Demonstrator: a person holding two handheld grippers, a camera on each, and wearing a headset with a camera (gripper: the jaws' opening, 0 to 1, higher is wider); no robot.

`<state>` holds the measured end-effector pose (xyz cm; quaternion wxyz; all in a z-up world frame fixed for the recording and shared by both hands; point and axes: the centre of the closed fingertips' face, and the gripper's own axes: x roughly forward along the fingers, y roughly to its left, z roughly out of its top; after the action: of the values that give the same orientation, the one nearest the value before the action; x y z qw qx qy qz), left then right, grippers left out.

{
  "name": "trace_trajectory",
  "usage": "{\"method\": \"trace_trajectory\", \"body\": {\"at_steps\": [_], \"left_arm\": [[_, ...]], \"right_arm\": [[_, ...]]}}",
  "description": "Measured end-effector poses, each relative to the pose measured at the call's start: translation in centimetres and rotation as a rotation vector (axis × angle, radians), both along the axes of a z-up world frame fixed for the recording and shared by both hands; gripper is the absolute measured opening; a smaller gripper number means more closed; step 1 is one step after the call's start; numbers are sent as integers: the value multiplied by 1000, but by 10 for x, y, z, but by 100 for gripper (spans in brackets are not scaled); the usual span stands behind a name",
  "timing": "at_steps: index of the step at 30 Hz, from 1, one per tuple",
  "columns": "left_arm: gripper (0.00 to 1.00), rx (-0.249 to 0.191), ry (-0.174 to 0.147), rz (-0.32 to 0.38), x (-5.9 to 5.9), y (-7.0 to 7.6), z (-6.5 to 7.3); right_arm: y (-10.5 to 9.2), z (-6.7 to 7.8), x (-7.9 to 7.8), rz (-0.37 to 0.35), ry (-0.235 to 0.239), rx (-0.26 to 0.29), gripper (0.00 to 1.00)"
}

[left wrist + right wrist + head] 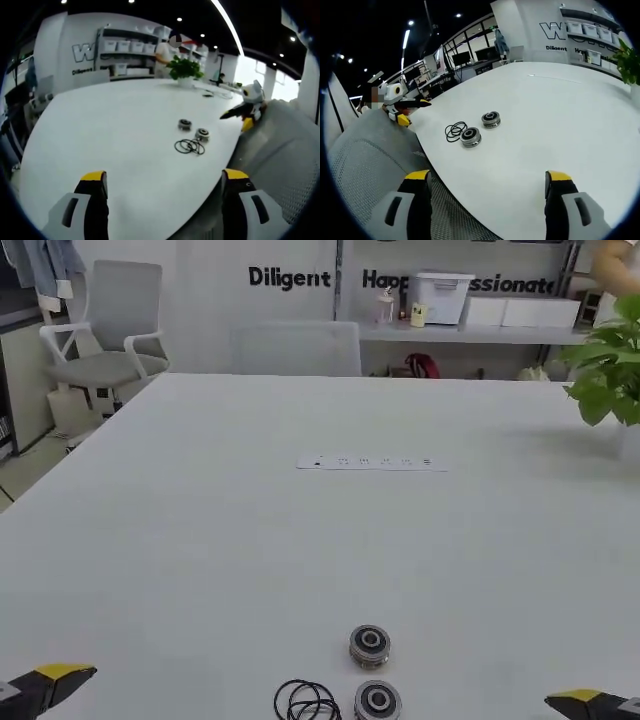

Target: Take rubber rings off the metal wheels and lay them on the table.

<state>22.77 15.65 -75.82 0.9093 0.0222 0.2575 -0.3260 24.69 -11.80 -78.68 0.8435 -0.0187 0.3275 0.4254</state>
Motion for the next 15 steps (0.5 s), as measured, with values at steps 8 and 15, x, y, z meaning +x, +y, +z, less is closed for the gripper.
{"method": "trace_trajectory", "body": {"at_steps": [8,15], "left_arm": [[96,-13,3,7,2,2,-2],[95,-10,5,3,2,3,-4]], "right_arm": [[0,-1,-1,3,5,-1,91],[0,0,0,-2,3,1,91]]}}
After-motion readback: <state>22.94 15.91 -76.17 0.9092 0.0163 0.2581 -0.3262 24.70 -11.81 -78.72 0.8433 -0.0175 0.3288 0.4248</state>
